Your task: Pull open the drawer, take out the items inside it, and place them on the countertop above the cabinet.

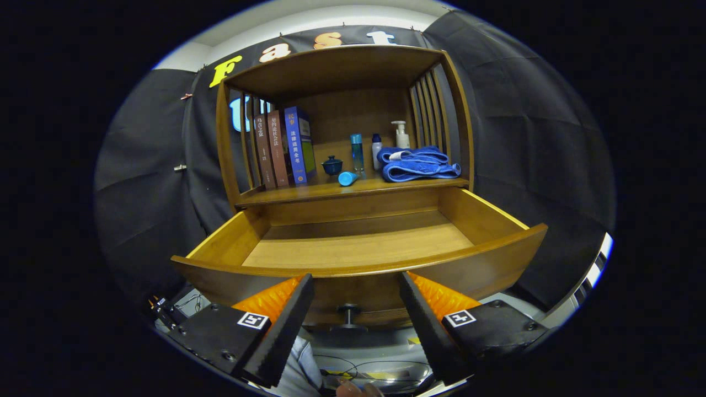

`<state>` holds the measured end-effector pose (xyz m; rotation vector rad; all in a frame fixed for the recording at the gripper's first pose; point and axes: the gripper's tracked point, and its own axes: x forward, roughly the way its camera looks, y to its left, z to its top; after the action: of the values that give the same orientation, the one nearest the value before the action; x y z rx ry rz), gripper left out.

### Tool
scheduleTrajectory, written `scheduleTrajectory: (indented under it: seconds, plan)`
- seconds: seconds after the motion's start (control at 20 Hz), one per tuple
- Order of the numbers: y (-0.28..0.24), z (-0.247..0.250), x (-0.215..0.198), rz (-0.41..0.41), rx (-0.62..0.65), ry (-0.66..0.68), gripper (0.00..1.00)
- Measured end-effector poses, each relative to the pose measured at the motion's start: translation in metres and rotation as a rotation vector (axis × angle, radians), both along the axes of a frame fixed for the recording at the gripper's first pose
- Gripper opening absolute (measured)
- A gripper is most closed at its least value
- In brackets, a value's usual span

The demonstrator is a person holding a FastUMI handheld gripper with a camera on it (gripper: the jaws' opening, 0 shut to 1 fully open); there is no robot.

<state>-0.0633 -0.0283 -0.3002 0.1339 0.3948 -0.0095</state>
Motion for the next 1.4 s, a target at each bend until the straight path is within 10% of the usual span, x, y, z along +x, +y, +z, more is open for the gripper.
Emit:
scheduleTrajectory:
  seconds: [1.4]
  plan:
    - [0.001,-0.02,0.178,0.003,-0.072,0.024,1.0]
